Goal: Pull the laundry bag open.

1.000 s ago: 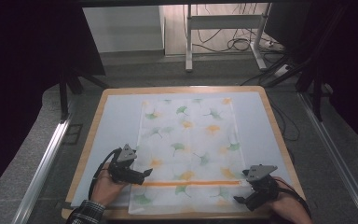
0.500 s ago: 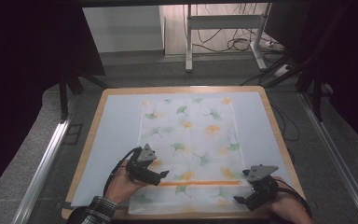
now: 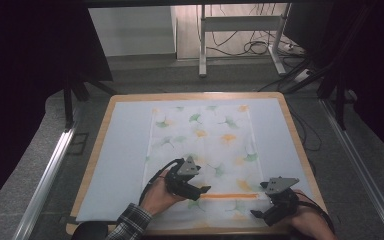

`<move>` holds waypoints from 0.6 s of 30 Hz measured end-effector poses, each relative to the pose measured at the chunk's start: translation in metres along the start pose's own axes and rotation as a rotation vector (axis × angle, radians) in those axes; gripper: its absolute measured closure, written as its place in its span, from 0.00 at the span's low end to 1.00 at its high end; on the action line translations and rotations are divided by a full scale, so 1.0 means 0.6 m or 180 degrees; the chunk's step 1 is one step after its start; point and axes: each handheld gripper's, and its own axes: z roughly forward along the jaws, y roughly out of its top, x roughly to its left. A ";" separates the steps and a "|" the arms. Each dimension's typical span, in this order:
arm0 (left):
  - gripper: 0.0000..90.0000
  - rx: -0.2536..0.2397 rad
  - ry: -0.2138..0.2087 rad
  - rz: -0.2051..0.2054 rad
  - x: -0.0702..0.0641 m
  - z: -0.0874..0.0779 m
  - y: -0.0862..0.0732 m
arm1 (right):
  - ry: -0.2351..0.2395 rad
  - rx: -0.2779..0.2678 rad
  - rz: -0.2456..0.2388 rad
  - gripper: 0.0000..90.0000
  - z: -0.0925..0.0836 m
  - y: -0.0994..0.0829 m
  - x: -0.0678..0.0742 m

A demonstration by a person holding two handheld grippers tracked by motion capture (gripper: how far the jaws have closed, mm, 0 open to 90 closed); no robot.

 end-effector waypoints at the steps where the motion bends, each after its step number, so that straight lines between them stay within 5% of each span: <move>1: 0.33 0.0028 -0.0051 0.0068 -0.007 0.015 0.009 | 0.0000 -0.0002 0.0001 0.00 0.000 0.000 0.000; 18: 0.55 -0.0018 -0.0458 0.0290 -0.078 0.120 0.079 | -0.0016 -0.0029 0.0019 0.00 0.000 -0.001 0.001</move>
